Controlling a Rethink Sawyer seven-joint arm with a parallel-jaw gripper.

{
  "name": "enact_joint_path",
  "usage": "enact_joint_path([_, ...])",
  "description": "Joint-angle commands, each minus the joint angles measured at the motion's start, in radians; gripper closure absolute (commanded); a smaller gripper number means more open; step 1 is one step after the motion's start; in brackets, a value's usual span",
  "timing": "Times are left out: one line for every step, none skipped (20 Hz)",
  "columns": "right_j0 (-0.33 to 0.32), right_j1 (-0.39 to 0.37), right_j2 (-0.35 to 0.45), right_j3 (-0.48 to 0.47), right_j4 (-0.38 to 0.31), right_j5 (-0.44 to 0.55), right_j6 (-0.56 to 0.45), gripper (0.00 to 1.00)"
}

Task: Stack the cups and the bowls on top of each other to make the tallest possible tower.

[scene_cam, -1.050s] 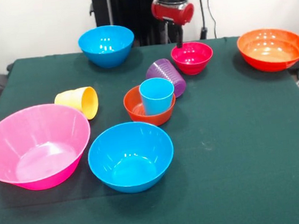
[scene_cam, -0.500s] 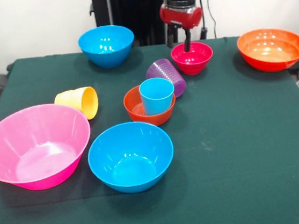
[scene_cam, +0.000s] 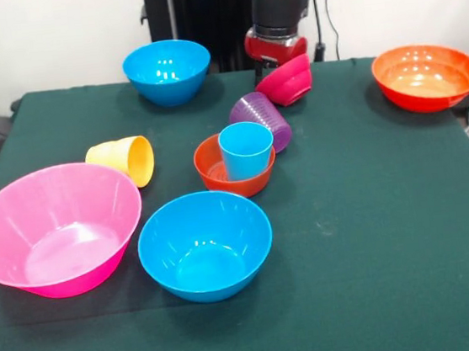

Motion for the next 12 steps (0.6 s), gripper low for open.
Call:
enact_joint_path([0.064,0.364,0.008,-0.355,0.183,-0.091,0.083,0.0])
enact_joint_path([0.062,0.372,0.012,-0.359,0.19,-0.09,0.085,0.0])
enact_joint_path([0.061,0.379,0.014,-0.365,0.193,-0.095,0.084,0.0])
enact_joint_path([0.052,0.383,0.021,-0.367,0.191,-0.094,0.088,0.0])
enact_joint_path([0.058,0.385,0.018,-0.369,0.195,-0.098,0.081,0.0])
enact_joint_path([0.079,0.391,0.006,-0.368,0.222,-0.131,0.08,1.0])
enact_joint_path([0.083,0.391,0.004,-0.368,0.222,-0.137,0.077,1.0])
enact_joint_path([0.087,0.392,0.002,-0.369,0.222,-0.142,0.075,1.0])
enact_joint_path([0.083,0.378,0.006,-0.361,0.216,-0.092,0.063,1.0])
enact_joint_path([0.073,0.36,0.013,-0.352,0.196,-0.078,0.063,1.0])
enact_joint_path([0.076,0.336,0.008,-0.342,0.19,-0.062,0.051,1.0])
enact_joint_path([0.057,0.305,0.021,-0.331,0.158,-0.021,0.042,1.0])
